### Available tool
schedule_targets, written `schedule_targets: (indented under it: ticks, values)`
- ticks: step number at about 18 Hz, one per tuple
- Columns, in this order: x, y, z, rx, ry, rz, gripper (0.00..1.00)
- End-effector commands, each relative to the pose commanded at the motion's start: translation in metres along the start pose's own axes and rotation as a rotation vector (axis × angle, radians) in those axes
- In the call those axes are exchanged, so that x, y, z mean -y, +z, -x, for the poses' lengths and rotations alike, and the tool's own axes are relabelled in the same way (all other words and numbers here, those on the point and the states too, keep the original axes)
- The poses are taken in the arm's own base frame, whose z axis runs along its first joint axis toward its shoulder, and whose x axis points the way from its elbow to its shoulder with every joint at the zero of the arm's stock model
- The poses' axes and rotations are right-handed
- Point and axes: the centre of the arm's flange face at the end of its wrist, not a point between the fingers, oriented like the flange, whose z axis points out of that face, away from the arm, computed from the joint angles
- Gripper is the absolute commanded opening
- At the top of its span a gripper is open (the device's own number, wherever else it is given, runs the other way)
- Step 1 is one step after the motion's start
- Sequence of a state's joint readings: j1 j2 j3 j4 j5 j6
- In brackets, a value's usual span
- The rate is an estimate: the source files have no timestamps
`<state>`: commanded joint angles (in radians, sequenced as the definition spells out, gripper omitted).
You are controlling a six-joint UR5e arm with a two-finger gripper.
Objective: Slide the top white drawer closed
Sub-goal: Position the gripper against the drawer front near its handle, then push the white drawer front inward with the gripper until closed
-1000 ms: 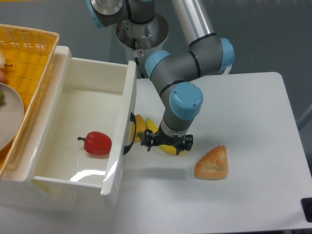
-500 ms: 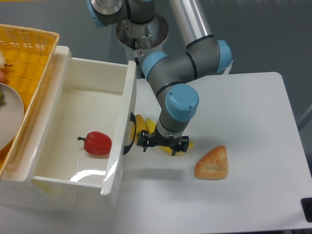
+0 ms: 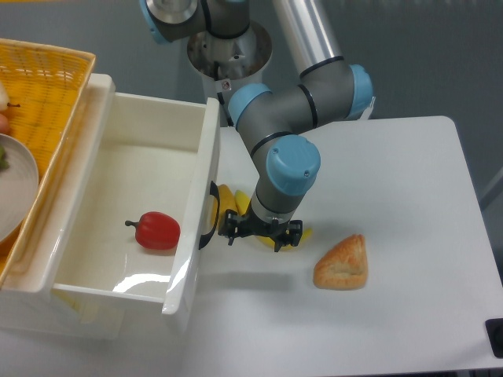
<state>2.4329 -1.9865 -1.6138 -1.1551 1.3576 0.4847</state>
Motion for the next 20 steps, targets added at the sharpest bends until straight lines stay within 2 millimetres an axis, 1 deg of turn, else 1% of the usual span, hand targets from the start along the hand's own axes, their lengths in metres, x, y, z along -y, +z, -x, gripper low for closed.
schedule_targets:
  ticks: [6,9,20]
  values:
    - [0.001,-0.002,-0.001,-0.004,0.001,-0.006,1.00]
    - [0.003,-0.003,-0.008,-0.002,0.012,-0.009,1.00]
    - [0.005,-0.006,-0.014,-0.006,0.022,-0.017,1.00]
